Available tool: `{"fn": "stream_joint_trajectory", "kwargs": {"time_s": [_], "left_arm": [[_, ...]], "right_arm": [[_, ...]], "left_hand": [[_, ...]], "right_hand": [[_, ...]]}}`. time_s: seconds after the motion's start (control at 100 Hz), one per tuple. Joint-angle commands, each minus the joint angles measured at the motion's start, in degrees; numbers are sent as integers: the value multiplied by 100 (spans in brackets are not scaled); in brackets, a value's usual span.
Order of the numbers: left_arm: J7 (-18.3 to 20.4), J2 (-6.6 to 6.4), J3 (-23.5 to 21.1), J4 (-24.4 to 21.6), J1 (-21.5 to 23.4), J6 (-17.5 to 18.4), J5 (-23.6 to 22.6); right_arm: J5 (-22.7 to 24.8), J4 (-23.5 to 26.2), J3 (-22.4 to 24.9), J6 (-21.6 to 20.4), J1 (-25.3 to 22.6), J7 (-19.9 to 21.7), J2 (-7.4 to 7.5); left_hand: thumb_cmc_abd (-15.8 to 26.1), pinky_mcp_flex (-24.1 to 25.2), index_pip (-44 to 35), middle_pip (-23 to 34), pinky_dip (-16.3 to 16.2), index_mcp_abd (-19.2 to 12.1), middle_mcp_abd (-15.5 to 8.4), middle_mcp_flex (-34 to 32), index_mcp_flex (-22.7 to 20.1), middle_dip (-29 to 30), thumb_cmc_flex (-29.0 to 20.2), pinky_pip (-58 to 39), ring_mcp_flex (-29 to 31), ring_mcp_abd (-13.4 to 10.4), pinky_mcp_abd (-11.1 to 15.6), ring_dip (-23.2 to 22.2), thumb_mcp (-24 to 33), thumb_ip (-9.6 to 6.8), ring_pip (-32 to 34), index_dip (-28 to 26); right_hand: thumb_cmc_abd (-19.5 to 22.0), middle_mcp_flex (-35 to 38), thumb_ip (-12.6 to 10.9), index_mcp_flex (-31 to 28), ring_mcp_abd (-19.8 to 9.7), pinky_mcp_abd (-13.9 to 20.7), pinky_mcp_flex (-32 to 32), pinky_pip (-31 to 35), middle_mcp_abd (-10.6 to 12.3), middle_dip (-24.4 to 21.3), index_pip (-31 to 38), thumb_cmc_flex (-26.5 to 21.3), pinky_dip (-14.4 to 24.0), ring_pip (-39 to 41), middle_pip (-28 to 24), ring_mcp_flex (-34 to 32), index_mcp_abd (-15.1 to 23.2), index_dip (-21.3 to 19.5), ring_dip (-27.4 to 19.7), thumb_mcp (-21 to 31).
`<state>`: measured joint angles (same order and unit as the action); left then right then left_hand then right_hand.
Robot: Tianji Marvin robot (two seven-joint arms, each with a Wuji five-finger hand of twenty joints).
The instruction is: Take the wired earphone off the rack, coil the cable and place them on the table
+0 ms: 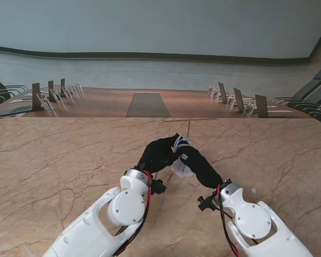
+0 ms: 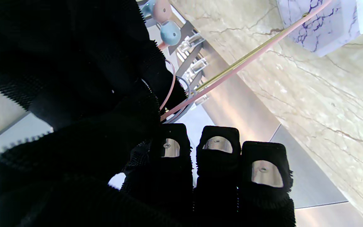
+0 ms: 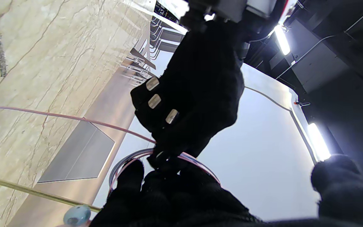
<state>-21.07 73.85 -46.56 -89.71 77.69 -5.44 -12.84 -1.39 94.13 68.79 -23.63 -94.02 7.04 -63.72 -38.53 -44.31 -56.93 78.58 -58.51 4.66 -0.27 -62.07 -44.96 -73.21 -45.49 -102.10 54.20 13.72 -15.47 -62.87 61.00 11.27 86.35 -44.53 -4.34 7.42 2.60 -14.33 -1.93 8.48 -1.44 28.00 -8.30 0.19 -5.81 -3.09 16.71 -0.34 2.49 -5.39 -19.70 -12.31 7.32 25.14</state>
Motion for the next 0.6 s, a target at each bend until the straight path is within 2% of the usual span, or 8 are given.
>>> {"fn": "stream_joint_trajectory", "kwargs": {"time_s": [0.0, 0.31, 0.59], "left_arm": [[-6, 73, 63, 42, -24, 53, 16], [-109, 56, -11, 141, -69, 175, -161], [-135, 18, -126, 76, 11, 205, -240]], "right_arm": [[-4, 201, -75, 55, -67, 101, -28], [61, 243, -90, 258, -236, 79, -28], [218, 119, -52, 230, -257, -27, -42]], "left_hand": [[-48, -35, -232, 267, 30, -459, -456, -94, -86, -86, -126, -526, 0, 139, -3, 11, 264, 25, 172, -129], [-25, -34, -236, 263, 26, -448, -455, -95, -71, -91, -137, -524, 0, 138, 1, 3, 236, 31, 168, -131], [-13, -34, -233, 261, 24, -428, -454, -94, -60, -95, -133, -523, -2, 143, 1, -2, 241, 38, 166, -143]], "right_hand": [[-78, -63, 104, -564, -137, 122, -48, 204, 231, -92, 535, -52, -60, -12, 59, 90, 275, -232, 86, 76], [-62, -61, 106, -532, -157, 137, -104, 248, 266, -92, 529, -109, -141, -22, 59, 99, 319, -249, 121, 48], [-34, -54, 98, -609, -229, 192, -112, 252, 391, -91, 551, -83, -182, 17, 57, 54, 390, -278, 171, 18]]}}
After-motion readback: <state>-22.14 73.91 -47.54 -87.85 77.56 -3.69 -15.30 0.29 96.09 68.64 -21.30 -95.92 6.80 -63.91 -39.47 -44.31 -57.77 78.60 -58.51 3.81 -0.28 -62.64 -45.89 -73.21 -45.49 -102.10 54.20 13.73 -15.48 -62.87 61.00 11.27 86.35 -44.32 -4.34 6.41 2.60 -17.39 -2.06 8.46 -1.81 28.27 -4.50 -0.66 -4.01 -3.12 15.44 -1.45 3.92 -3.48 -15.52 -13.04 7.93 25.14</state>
